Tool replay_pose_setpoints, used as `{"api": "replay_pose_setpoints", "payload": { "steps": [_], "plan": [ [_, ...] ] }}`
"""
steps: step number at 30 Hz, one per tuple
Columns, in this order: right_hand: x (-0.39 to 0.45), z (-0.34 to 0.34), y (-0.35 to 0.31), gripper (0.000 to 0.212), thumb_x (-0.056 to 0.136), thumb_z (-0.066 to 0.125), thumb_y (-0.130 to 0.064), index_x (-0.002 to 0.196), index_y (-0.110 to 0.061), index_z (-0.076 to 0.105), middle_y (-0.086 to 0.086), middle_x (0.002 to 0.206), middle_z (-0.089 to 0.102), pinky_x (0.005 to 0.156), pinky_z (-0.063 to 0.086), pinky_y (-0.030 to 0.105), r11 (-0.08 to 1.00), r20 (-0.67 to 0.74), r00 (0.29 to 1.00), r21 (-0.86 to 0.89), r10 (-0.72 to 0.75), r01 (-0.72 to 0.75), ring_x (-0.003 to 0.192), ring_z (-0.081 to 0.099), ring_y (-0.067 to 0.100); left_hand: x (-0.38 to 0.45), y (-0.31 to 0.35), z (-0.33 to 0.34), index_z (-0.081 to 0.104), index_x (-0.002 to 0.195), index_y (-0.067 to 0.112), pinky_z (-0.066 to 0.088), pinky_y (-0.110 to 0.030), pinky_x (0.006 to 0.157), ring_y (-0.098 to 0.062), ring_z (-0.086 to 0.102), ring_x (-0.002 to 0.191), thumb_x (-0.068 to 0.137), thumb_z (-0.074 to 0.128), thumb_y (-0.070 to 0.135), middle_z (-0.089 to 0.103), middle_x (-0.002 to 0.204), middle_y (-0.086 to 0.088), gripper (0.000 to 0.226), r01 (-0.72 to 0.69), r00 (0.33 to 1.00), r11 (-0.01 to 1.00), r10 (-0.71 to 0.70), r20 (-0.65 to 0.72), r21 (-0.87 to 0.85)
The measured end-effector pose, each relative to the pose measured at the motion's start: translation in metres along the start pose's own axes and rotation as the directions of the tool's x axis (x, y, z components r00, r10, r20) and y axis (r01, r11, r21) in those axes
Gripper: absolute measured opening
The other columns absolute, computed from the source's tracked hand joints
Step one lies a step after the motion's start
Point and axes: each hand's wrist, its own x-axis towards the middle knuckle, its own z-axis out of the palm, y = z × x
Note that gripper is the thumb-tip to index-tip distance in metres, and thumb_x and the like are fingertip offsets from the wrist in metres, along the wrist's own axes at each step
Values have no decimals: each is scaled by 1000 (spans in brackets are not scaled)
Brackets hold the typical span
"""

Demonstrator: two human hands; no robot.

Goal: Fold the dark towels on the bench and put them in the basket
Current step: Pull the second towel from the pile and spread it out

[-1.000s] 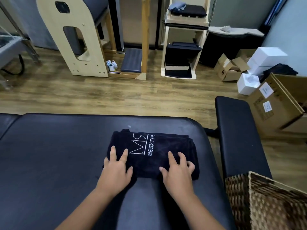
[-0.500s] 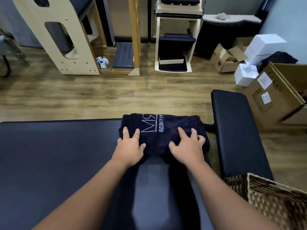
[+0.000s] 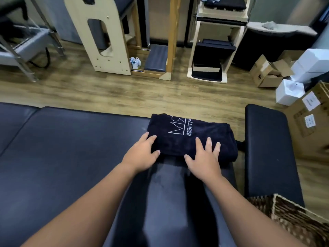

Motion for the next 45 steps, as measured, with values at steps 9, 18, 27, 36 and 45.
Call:
{"api": "replay_pose_setpoints", "payload": {
  "steps": [9, 18, 27, 36, 45],
  "plan": [
    [-104, 84, -58, 96, 69, 33, -81, 146, -26, 48, 3, 149, 48, 112, 39, 44, 974, 298, 928, 33, -224, 225, 139, 41, 28, -186, -120, 14, 69, 119, 17, 49, -31, 95, -19, 64, 114, 95, 60, 47, 72, 117, 3, 39, 403, 907, 855, -422, 14, -326],
    [-268, 154, -141, 59, 91, 51, -64, 137, -27, 59, 3, 131, 60, 105, 41, 33, 823, 599, 689, -84, -409, 562, 123, 53, 30, -411, -221, 82, 58, 64, 16, 34, -29, 59, -9, 47, 58, 97, 62, 37, 49, 59, 9, 39, 519, 754, 589, -657, 7, -620],
    [-386, 220, -202, 61, 93, 59, -60, 139, -19, 60, -1, 142, 59, 105, 40, 26, 776, 785, 465, 30, -408, 630, 131, 54, 16, -583, -265, 141, 48, 68, 18, 22, -33, 63, -16, 35, 61, 78, 57, 57, 37, 65, -2, 41, 481, 599, 259, -795, 98, -838],
    [-411, 277, -280, 51, 96, 60, -49, 135, -16, 63, -1, 143, 58, 98, 34, 21, 752, 848, 340, 98, -406, 652, 130, 52, 14, -626, -328, 132, 48, 70, 17, 20, -30, 46, -8, 32, 41, 97, 59, 43, 30, 45, 10, 39, 488, 414, 94, -900, 136, -868],
    [-382, 325, -414, 66, 94, 55, -60, 147, -20, 51, 0, 152, 49, 110, 34, 32, 723, 862, 255, 171, -439, 669, 139, 44, 20, -601, -424, 33, 65, 84, 19, 44, -30, 57, -15, 56, 60, 88, 59, 56, 52, 64, 5, 38, 529, 399, 142, -912, 98, -837]
  ]
}}
